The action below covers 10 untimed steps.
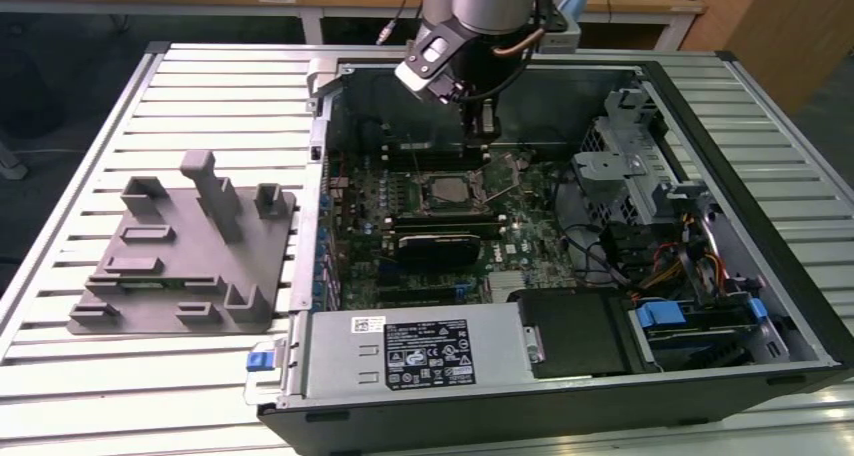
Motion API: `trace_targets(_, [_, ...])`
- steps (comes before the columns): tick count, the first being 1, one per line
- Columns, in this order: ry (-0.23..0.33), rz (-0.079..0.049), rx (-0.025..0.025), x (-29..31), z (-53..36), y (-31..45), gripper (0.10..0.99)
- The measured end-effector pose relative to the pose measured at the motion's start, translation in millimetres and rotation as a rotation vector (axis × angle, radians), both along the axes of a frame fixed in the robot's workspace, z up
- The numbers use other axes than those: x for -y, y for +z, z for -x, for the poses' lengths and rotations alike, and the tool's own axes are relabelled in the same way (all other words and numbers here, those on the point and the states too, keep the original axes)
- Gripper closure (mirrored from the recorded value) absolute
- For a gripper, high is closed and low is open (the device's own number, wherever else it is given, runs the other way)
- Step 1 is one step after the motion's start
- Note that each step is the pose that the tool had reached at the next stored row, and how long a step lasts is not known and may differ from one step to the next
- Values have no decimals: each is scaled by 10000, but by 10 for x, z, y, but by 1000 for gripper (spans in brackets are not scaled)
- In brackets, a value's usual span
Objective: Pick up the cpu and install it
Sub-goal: 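Close the cpu cover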
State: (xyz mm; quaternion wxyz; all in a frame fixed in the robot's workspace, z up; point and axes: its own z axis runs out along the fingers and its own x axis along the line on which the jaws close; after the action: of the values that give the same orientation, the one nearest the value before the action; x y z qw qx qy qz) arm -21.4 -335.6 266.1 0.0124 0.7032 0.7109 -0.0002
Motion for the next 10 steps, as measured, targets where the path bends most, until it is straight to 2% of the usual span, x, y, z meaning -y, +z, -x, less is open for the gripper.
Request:
trace_targets(5, [1, 0, 0, 0, -59, 0, 980])
trace_targets(10, [1, 0, 0, 0, -172, 0, 980])
